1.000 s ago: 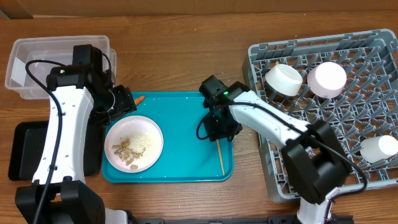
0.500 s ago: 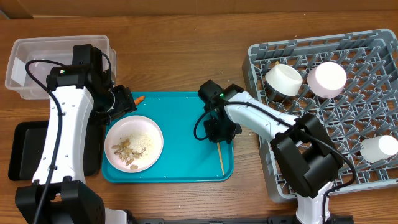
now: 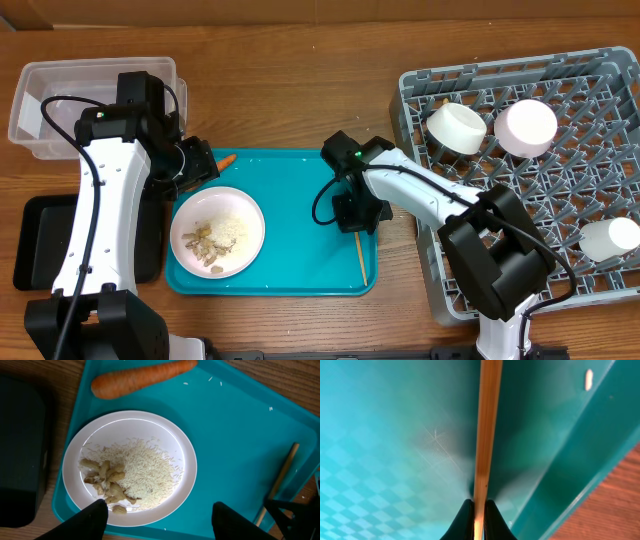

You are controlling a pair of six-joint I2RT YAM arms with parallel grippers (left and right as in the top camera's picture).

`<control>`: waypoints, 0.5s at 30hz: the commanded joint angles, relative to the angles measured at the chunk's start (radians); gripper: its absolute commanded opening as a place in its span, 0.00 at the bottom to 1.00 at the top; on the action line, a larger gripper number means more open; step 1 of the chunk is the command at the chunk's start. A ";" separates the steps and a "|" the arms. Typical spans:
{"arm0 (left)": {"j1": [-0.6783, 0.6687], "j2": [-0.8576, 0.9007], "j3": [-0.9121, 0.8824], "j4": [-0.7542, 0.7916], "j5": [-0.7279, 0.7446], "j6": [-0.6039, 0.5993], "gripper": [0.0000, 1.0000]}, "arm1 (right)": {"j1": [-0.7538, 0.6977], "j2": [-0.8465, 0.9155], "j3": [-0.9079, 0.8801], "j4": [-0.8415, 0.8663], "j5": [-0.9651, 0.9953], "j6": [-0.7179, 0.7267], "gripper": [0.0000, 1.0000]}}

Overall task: Sort waste into correct bins and load items into the dishwasher
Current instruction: 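Carry the second chopstick into the dish rack and release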

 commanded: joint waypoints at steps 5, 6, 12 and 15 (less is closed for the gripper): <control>-0.001 -0.015 0.014 0.000 -0.006 0.019 0.69 | -0.043 -0.230 0.100 -0.104 0.144 0.000 0.04; -0.001 -0.015 0.014 0.000 -0.006 0.019 0.69 | -0.056 -0.261 0.100 -0.123 0.163 -0.002 0.04; -0.001 -0.015 0.014 0.001 -0.006 0.019 0.69 | -0.208 -0.447 0.100 -0.257 0.245 -0.072 0.04; -0.001 -0.015 0.014 0.001 -0.005 0.019 0.69 | -0.275 -0.462 0.097 -0.292 0.245 -0.156 0.06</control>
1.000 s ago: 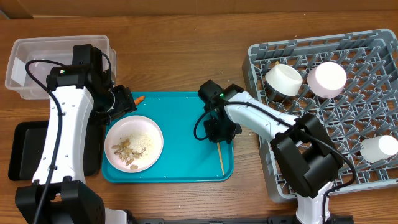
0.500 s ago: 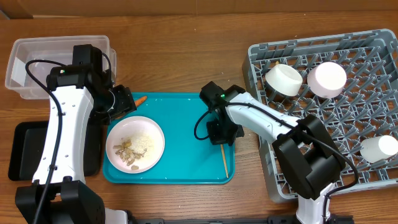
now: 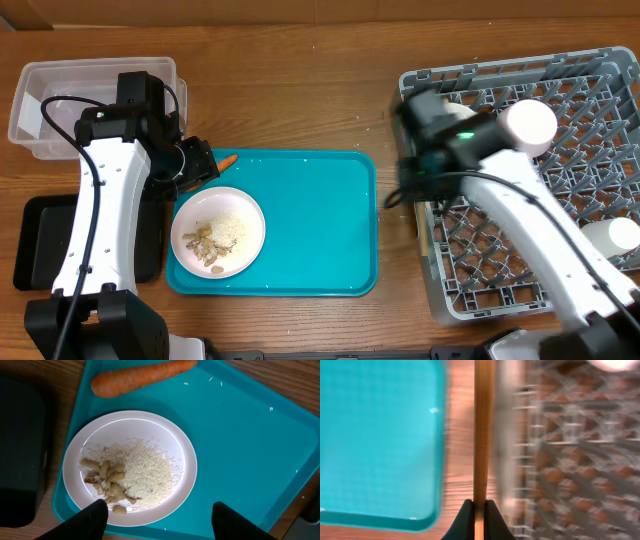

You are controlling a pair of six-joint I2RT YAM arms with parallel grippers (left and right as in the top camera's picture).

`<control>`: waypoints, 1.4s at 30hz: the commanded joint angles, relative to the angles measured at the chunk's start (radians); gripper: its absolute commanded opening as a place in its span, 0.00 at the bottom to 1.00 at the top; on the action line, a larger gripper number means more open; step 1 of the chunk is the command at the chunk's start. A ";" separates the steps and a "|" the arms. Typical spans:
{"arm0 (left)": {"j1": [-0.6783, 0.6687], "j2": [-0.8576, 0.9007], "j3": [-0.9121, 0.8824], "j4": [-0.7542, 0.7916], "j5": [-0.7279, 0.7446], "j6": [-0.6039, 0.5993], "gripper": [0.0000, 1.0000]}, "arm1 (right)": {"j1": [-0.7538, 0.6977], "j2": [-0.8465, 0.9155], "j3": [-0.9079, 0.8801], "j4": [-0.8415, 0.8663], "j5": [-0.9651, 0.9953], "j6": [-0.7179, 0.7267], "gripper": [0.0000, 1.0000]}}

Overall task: Sort waste into correct bins and load items into the dishwasher
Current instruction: 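Carry the second chopstick into the dish rack and release, then reach the left gripper to the white plate rim and grasp it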

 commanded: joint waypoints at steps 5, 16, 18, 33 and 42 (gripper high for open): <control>-0.001 -0.015 0.014 0.000 -0.005 0.019 0.69 | -0.117 -0.003 -0.068 -0.020 0.036 -0.197 0.07; -0.001 -0.015 0.014 0.001 -0.005 0.019 0.69 | -0.143 0.000 -0.254 0.108 0.029 -0.217 0.14; -0.001 -0.015 0.014 0.001 -0.005 0.019 0.69 | -0.143 0.000 -0.254 0.108 0.015 -0.217 0.21; -0.040 -0.015 0.010 0.001 0.040 0.015 0.72 | -0.143 -0.129 -0.130 0.124 -0.027 -0.052 0.28; -0.263 -0.015 -0.090 0.074 0.013 -0.058 0.72 | -0.143 -0.291 -0.074 0.190 -0.311 -0.114 0.96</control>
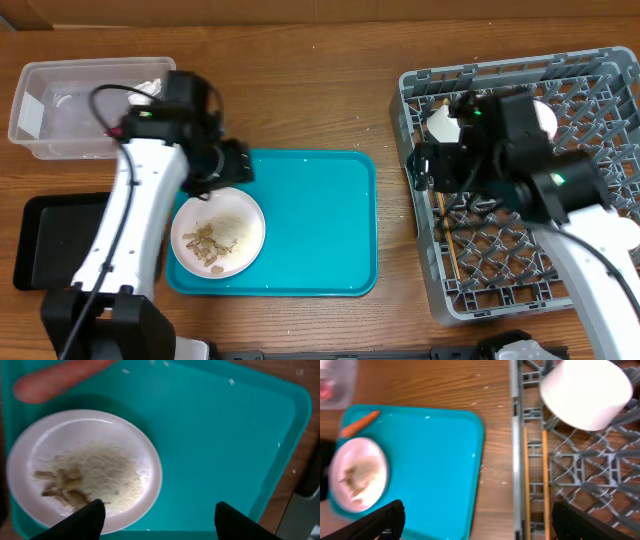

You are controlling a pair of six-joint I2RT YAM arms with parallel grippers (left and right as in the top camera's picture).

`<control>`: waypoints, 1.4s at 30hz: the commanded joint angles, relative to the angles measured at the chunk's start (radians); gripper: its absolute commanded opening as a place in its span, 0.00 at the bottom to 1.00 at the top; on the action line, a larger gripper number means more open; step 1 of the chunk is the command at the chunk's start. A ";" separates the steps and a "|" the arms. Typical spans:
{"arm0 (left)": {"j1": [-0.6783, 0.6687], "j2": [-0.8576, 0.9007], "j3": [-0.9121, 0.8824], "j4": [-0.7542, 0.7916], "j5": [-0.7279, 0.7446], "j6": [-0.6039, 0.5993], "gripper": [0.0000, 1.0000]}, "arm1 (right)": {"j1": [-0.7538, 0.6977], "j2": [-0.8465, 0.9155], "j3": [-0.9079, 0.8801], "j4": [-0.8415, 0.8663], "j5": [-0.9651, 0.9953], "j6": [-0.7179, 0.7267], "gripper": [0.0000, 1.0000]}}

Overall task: Sort waste into correct bins and load items into the dishwasher
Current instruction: 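Reach the left gripper to the white plate rim and grasp it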

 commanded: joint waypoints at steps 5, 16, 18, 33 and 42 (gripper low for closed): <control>-0.166 -0.013 -0.174 0.069 -0.066 -0.188 0.72 | -0.002 -0.008 0.001 -0.047 -0.042 -0.029 0.96; -0.248 -0.013 -0.397 0.370 -0.094 -0.296 0.64 | -0.002 -0.008 -0.008 -0.050 -0.043 -0.028 0.96; -0.248 -0.013 -0.423 0.399 -0.115 -0.315 0.64 | -0.002 -0.008 -0.008 -0.054 -0.043 -0.028 0.96; -0.248 -0.013 -0.494 0.500 -0.134 -0.343 0.66 | -0.002 -0.006 -0.020 -0.060 -0.043 -0.028 0.95; -0.248 0.038 -0.494 0.517 -0.133 -0.343 0.67 | -0.002 -0.006 -0.020 -0.060 -0.043 -0.028 0.94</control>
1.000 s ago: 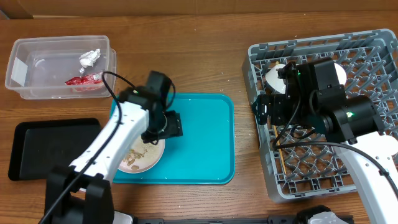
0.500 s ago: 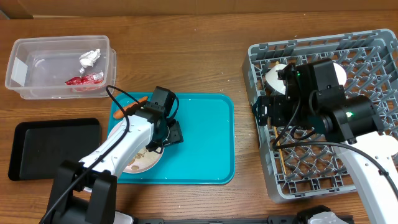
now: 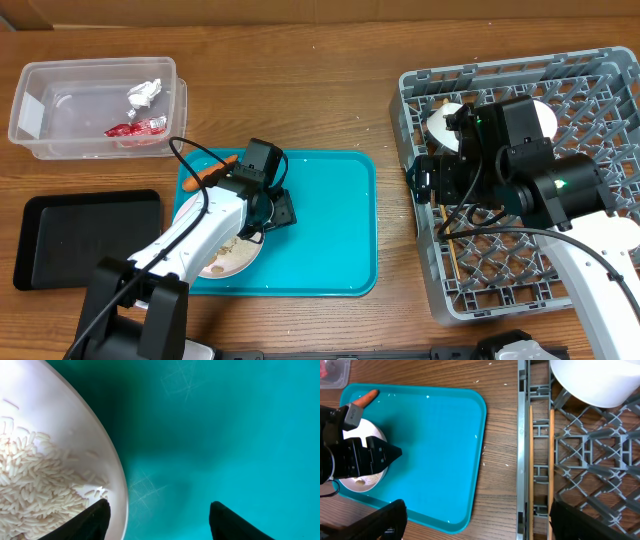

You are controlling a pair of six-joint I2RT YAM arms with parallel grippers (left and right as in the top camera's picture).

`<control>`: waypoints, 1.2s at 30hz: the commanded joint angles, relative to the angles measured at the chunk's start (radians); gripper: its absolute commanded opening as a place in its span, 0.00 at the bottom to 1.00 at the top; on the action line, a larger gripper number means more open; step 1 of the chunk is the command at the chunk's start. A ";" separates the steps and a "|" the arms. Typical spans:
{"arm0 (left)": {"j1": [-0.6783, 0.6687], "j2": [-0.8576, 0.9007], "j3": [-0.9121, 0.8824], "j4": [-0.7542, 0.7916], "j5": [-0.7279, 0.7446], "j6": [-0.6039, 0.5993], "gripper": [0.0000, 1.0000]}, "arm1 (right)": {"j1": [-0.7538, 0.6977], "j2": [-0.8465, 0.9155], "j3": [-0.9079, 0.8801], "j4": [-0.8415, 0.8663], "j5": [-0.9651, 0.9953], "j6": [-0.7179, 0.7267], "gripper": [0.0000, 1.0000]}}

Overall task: Sort waste into correct bins and load items into the dishwasher
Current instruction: 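Reach the left gripper to the white plate rim and grasp it, then lift the plate with the left gripper and move it left over the black tray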

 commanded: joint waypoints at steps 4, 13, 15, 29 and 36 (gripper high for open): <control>-0.007 0.091 -0.012 0.022 -0.005 -0.002 0.68 | -0.002 -0.003 -0.005 0.002 -0.002 -0.011 0.94; -0.006 0.125 -0.011 -0.045 -0.039 0.021 0.63 | -0.002 -0.003 -0.005 -0.005 -0.001 -0.011 0.93; -0.006 0.125 -0.011 -0.054 -0.048 0.025 0.60 | -0.002 -0.003 -0.005 -0.005 -0.002 -0.011 0.93; -0.006 0.125 -0.009 -0.053 -0.120 0.039 0.09 | -0.002 -0.003 -0.005 -0.009 -0.002 -0.010 0.93; -0.006 0.125 0.042 -0.089 -0.127 0.072 0.04 | -0.003 -0.003 -0.005 -0.070 0.003 -0.011 0.93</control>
